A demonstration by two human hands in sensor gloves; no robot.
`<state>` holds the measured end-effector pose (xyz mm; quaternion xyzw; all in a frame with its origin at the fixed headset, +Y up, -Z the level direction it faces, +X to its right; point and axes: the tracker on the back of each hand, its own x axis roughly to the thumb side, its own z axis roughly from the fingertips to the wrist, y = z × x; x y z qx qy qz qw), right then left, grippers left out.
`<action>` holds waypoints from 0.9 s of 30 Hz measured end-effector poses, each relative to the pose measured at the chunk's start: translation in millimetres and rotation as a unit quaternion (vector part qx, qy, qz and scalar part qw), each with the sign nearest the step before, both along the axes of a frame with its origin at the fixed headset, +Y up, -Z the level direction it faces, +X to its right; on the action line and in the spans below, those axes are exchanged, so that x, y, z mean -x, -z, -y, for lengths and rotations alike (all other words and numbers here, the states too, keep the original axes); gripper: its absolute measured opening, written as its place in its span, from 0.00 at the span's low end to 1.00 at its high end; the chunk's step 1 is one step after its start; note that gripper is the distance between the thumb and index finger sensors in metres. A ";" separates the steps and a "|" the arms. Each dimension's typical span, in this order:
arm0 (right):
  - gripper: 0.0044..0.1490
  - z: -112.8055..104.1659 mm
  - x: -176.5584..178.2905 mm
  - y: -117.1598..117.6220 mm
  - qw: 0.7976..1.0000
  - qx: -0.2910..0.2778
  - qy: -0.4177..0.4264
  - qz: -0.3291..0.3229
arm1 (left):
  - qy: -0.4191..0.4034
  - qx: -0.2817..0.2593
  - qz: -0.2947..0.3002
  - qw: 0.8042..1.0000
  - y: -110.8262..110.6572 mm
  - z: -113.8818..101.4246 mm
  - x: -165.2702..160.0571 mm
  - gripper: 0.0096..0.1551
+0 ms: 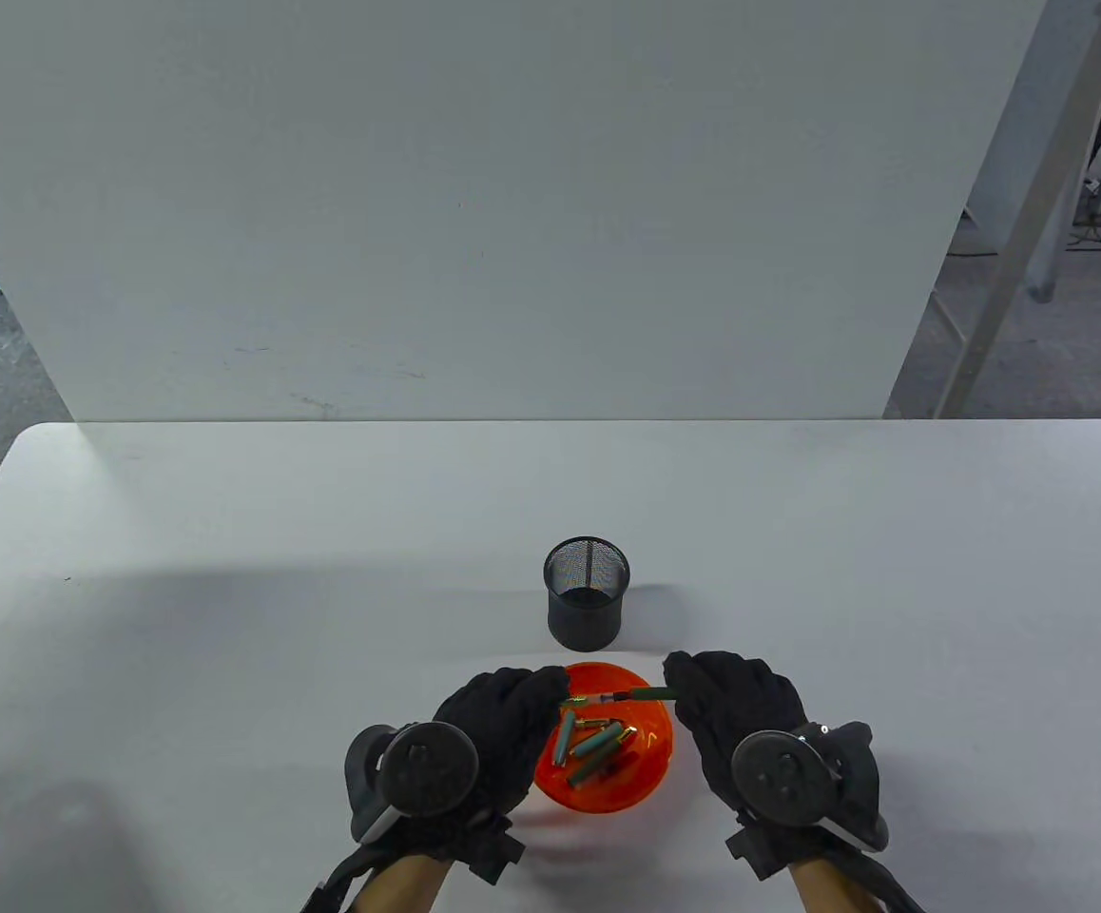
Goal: Assemble fountain pens from components
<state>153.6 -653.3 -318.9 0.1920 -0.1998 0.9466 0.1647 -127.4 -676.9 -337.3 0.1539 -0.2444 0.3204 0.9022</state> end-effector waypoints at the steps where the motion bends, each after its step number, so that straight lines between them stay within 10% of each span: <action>1: 0.28 0.0 0.9 -0.9 1.000 -0.003 -0.009 -0.001 | 0.001 0.003 0.004 1.000 0.4 0.2 -0.1 0.26; 13: 0.28 4.8 13.2 -0.5 0.998 0.020 0.017 -0.056 | 0.032 0.010 0.029 0.999 -1.5 0.0 -11.4 0.26; 27: 0.36 19.5 -6.7 17.6 0.956 0.129 0.249 -0.087 | 0.041 0.009 0.039 0.998 -4.6 1.6 -16.9 0.27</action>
